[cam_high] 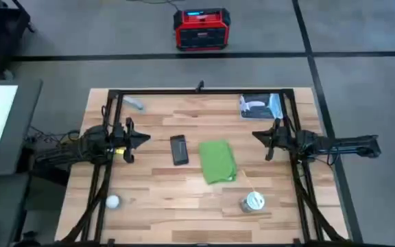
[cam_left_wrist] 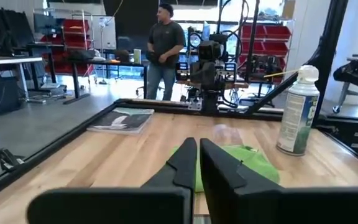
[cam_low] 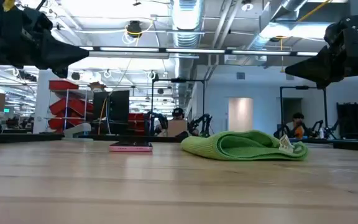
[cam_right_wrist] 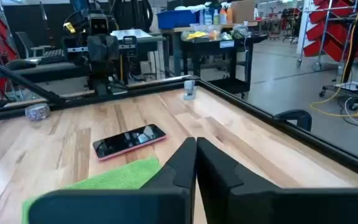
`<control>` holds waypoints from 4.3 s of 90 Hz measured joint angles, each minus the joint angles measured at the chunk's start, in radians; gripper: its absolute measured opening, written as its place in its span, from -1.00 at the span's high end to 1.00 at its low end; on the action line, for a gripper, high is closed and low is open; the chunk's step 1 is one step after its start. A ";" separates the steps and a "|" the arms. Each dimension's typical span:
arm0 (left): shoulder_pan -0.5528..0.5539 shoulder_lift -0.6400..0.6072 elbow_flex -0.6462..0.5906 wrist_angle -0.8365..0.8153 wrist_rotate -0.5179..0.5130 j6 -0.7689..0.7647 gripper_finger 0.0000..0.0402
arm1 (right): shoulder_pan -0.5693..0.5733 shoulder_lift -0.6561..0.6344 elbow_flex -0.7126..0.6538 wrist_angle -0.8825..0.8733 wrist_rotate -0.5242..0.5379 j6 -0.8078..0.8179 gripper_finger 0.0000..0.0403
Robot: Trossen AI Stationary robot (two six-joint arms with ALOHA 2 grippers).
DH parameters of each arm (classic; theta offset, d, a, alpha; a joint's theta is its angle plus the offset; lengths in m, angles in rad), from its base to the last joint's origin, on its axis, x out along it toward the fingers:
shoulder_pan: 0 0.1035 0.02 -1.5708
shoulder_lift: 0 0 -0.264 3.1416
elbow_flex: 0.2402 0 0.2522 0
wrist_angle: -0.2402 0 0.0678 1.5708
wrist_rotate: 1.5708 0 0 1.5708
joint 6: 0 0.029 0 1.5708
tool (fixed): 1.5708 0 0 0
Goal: Apply microfiber cloth
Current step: Spray the cellphone using the cleaning bottle
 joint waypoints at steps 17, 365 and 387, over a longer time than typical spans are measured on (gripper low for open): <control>0.000 0.000 0.000 0.010 0.000 -0.005 1.00 | 0.000 0.000 0.000 0.000 0.000 0.000 1.00; -0.096 1.168 0.321 0.120 -0.225 -0.338 0.50 | -0.095 0.258 0.004 0.161 -0.134 0.107 1.00; -0.043 1.168 0.321 0.073 -0.225 -0.431 0.48 | -0.095 0.552 0.132 0.228 -0.151 0.064 1.00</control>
